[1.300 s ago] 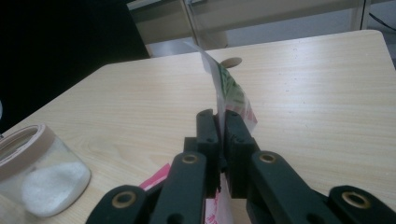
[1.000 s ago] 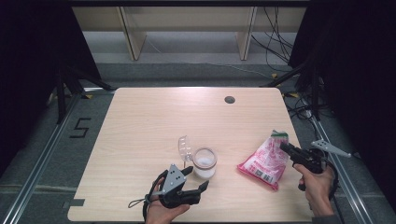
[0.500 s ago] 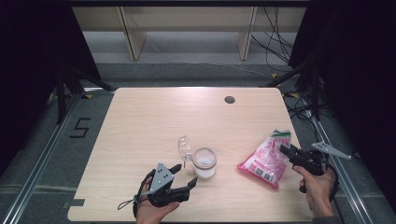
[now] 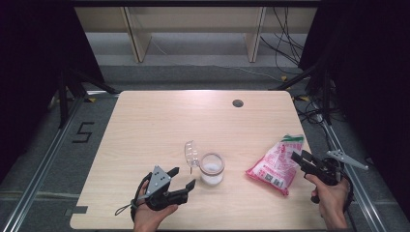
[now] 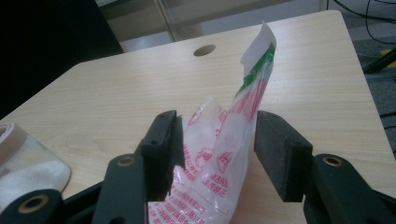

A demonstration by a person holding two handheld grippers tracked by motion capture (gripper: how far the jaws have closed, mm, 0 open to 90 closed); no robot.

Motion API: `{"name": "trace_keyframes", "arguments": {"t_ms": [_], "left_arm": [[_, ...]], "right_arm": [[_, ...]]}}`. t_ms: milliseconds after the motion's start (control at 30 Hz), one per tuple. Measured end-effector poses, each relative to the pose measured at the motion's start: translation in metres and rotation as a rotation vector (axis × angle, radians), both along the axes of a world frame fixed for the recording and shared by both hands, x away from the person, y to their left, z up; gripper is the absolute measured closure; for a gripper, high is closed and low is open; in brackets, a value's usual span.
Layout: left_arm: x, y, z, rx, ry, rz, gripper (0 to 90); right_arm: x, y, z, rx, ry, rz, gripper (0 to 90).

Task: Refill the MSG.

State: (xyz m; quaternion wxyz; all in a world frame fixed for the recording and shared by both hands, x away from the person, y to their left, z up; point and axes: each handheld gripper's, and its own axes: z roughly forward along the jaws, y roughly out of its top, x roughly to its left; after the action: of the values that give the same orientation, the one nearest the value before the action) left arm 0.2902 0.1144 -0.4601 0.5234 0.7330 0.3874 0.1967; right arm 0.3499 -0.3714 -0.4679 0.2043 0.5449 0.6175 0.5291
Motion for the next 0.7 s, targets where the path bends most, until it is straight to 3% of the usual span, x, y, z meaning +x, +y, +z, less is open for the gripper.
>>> {"name": "trace_keyframes", "arguments": {"t_ms": [67, 133, 200, 233, 300, 367, 467, 600, 667, 700], "left_arm": [[0.000, 0.000, 0.000, -0.011, 0.013, 0.020, 29.5], [0.002, 0.001, 0.000, -0.021, 0.007, 0.011, 29.5], [0.003, 0.003, 0.000, -0.010, 0.000, 0.006, 29.6], [0.004, 0.004, 0.001, -0.005, 0.003, 0.013, 29.7], [0.006, 0.004, 0.000, -0.015, 0.009, 0.020, 30.0], [0.006, 0.004, 0.000, -0.009, 0.015, 0.025, 30.0], [0.008, 0.006, 0.000, -0.002, 0.017, 0.027, 30.0], [0.012, 0.010, 0.001, 0.013, 0.003, 0.031, 30.8], [0.013, 0.009, 0.000, -0.007, 0.015, 0.049, 32.3], [0.014, 0.011, 0.001, 0.007, 0.000, 0.042, 32.7]], "right_arm": [[-0.001, -0.001, 0.000, -0.001, -0.009, -0.001, 48.2], [-0.004, -0.002, 0.003, -0.006, 0.016, -0.015, 48.3], [-0.006, -0.002, 0.003, 0.017, -0.001, -0.015, 48.3], [-0.006, -0.003, 0.003, -0.001, -0.010, -0.012, 48.2], [-0.008, 0.000, 0.003, 0.020, 0.014, -0.021, 48.3], [-0.009, 0.001, 0.003, 0.033, 0.000, 0.001, 48.5], [-0.011, 0.002, 0.003, 0.015, -0.010, 0.022, 48.7], [-0.016, 0.007, 0.006, 0.016, 0.005, 0.040, 48.2], [-0.018, 0.009, 0.006, -0.003, -0.013, 0.035, 47.8], [-0.019, 0.011, 0.006, 0.016, -0.020, 0.052, 47.7]]}}
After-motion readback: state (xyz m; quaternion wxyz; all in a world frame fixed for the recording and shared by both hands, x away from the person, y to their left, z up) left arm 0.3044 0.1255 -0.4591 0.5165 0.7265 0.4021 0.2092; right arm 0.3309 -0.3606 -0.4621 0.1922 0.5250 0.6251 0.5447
